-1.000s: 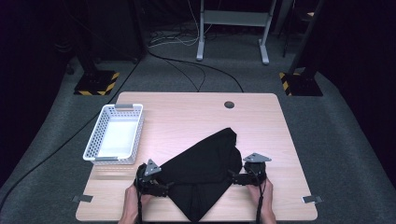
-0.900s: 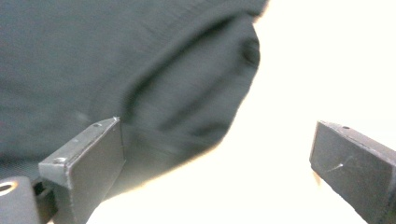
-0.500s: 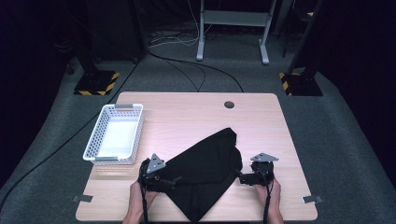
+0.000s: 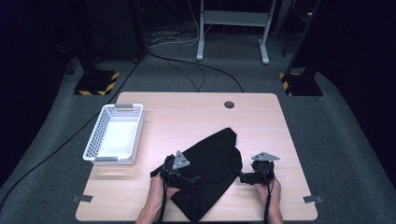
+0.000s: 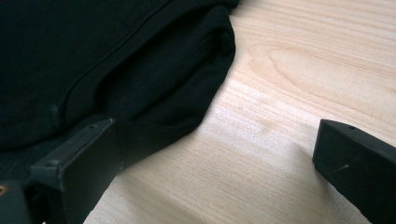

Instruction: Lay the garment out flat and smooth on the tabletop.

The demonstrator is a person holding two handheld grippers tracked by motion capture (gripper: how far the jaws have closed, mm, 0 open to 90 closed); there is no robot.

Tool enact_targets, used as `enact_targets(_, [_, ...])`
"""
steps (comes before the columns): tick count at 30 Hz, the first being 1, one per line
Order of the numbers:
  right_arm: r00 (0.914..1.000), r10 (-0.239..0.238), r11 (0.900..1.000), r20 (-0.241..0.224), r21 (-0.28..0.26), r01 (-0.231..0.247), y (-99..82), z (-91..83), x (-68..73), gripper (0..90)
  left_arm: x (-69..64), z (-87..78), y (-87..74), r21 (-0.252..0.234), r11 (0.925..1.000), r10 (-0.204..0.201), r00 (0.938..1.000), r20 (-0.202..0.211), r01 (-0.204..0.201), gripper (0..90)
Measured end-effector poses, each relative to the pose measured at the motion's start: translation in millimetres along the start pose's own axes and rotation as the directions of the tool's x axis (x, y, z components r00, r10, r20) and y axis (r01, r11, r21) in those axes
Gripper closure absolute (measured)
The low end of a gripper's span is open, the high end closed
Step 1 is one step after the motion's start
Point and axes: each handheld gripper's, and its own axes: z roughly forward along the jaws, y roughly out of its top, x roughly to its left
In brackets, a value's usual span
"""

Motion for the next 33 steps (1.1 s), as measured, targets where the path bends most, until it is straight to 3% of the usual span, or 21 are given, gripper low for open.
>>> enact_targets(11, [0.9997,-0.019,0.9998,0.017,0.01,0.019,0.7,1.4,2.1,0.4,-28.9,42.1,13.3,0.079,0.9947,0.062,0.997,0.046,-0.066,9.9])
enact_targets(18, [0.9995,-0.016,0.9998,0.026,0.011,0.016,1.1,2.0,2.8,0.4,-42.2,59.7,21.7,0.096,0.9908,0.088,0.9936,0.071,-0.095,12.7])
enact_targets(20, [0.9993,-0.021,0.9997,0.03,0.013,0.021,1.2,2.2,3.1,0.4,-45.5,63.6,23.0,0.106,0.9878,0.107,0.9918,0.07,-0.114,16.1])
enact_targets(23, [0.9994,-0.016,0.9998,0.03,0.014,0.016,1.5,2.4,3.2,0.4,-51.1,70.7,22.7,0.138,0.9768,0.154,0.9849,0.079,-0.164,27.4])
enact_targets(29, [0.9993,-0.017,0.9997,0.034,0.015,0.017,1.8,2.8,3.4,0.4,-49.5,70.3,25.0,0.138,0.9776,0.147,0.985,0.089,-0.159,46.2])
enact_targets(33, [0.9992,-0.019,0.9997,0.035,0.015,0.018,1.8,2.8,3.4,0.4,-48.7,71.0,26.8,0.141,0.9788,0.137,0.9868,0.085,-0.149,52.7])
